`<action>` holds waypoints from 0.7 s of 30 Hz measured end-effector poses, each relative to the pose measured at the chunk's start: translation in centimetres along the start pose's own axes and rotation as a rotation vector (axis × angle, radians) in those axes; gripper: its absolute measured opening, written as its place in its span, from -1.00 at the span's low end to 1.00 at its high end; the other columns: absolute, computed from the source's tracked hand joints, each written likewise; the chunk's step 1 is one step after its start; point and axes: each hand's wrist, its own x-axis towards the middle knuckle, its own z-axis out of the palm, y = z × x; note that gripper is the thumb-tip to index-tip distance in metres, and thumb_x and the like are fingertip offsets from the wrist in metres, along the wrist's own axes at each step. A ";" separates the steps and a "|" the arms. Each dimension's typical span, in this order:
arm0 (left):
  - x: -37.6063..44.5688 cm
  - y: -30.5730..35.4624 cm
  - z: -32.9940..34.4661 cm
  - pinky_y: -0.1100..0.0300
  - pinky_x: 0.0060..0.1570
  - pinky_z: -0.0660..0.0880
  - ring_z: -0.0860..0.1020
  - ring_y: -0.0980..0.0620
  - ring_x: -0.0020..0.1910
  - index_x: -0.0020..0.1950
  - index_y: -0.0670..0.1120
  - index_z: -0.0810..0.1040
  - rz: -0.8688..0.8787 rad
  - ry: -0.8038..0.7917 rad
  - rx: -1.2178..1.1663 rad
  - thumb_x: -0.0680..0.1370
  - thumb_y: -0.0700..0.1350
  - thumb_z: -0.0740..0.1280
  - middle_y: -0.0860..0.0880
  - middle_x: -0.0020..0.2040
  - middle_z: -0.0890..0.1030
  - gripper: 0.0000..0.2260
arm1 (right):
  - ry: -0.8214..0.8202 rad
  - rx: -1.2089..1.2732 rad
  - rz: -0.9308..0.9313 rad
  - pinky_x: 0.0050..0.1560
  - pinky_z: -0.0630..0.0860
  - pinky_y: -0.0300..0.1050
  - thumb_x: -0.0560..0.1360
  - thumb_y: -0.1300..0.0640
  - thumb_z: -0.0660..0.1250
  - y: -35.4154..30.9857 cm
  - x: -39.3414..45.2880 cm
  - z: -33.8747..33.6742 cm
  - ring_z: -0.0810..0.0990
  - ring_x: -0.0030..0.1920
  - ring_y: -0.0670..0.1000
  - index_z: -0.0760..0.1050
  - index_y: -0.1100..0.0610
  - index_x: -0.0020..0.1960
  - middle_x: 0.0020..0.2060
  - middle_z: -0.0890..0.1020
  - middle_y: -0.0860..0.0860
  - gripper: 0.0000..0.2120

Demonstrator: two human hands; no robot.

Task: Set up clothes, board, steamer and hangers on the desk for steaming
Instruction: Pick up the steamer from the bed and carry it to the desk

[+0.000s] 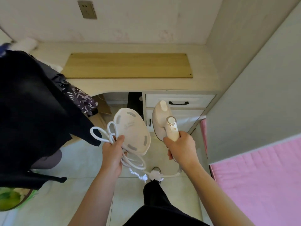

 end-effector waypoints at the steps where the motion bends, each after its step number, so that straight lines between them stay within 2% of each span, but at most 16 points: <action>1: 0.8 0.7 0.8 -0.02 -0.04 0.53 0.56 -0.04 -0.12 -0.06 -0.08 0.55 -0.004 0.002 -0.010 0.55 -0.17 0.33 -0.09 -0.10 0.61 -0.98 | -0.005 -0.002 0.000 -0.60 0.35 -0.31 0.39 0.21 0.34 -0.8 1.4 -0.1 0.47 -0.62 -0.07 0.46 0.24 -0.16 -0.45 0.57 0.12 -0.90; 3: 2.3 2.2 2.4 -0.03 -0.01 0.54 0.58 -0.06 -0.09 -0.03 -0.09 0.56 -0.011 0.009 -0.022 0.55 -0.17 0.33 -0.08 -0.08 0.63 -0.97 | -0.019 -0.001 -0.001 -0.61 0.34 -0.32 0.40 0.21 0.33 -2.5 4.1 -0.5 0.46 -0.62 -0.09 0.45 0.23 -0.16 -0.45 0.56 0.10 -0.91; 6: 4.4 4.3 5.2 0.05 -0.13 0.53 0.58 -0.04 -0.11 -0.02 -0.11 0.56 -0.008 0.022 -0.024 0.56 -0.18 0.33 -0.08 -0.09 0.63 -0.96 | -0.025 0.009 -0.009 -0.63 0.32 -0.34 0.40 0.22 0.33 -4.9 7.9 -1.2 0.46 -0.61 -0.08 0.45 0.22 -0.16 -0.41 0.57 0.12 -0.92; 10: 7.1 6.9 8.7 0.13 -0.30 0.45 0.53 -0.02 -0.23 -0.08 -0.10 0.54 0.016 0.023 -0.036 0.56 -0.20 0.32 -0.09 -0.16 0.58 -0.96 | -0.024 0.022 -0.005 -0.64 0.30 -0.35 0.39 0.22 0.33 -7.4 12.4 -2.1 0.45 -0.63 -0.10 0.44 0.20 -0.17 -0.40 0.57 0.11 -0.91; 14: 9.6 9.1 11.9 0.19 -0.40 0.43 0.50 0.01 -0.30 -0.02 -0.14 0.51 0.010 -0.015 -0.053 0.57 -0.21 0.30 -0.06 -0.20 0.57 -0.99 | 0.003 0.035 0.005 -0.63 0.32 -0.33 0.38 0.22 0.34 -8.9 16.0 -2.6 0.44 -0.65 -0.11 0.42 0.20 -0.18 -0.35 0.57 0.11 -0.90; 18: 12.4 10.9 14.6 0.25 -0.54 0.42 0.47 0.03 -0.42 0.04 -0.19 0.50 0.007 -0.056 -0.041 0.58 -0.21 0.29 -0.06 -0.26 0.54 -0.93 | 0.015 0.072 0.035 -0.64 0.30 -0.34 0.40 0.22 0.35 -10.0 19.2 -2.8 0.41 -0.67 -0.15 0.43 0.21 -0.17 -0.33 0.56 0.13 -0.90; 21: 14.9 12.3 16.6 0.19 -0.46 0.49 0.53 -0.04 -0.33 -0.01 -0.20 0.52 -0.011 -0.052 -0.012 0.57 -0.21 0.31 -0.10 -0.22 0.58 -0.94 | 0.047 0.082 0.044 -0.61 0.34 -0.32 0.39 0.22 0.36 -10.7 21.5 -2.8 0.44 -0.64 -0.13 0.45 0.22 -0.14 -0.30 0.58 0.12 -0.89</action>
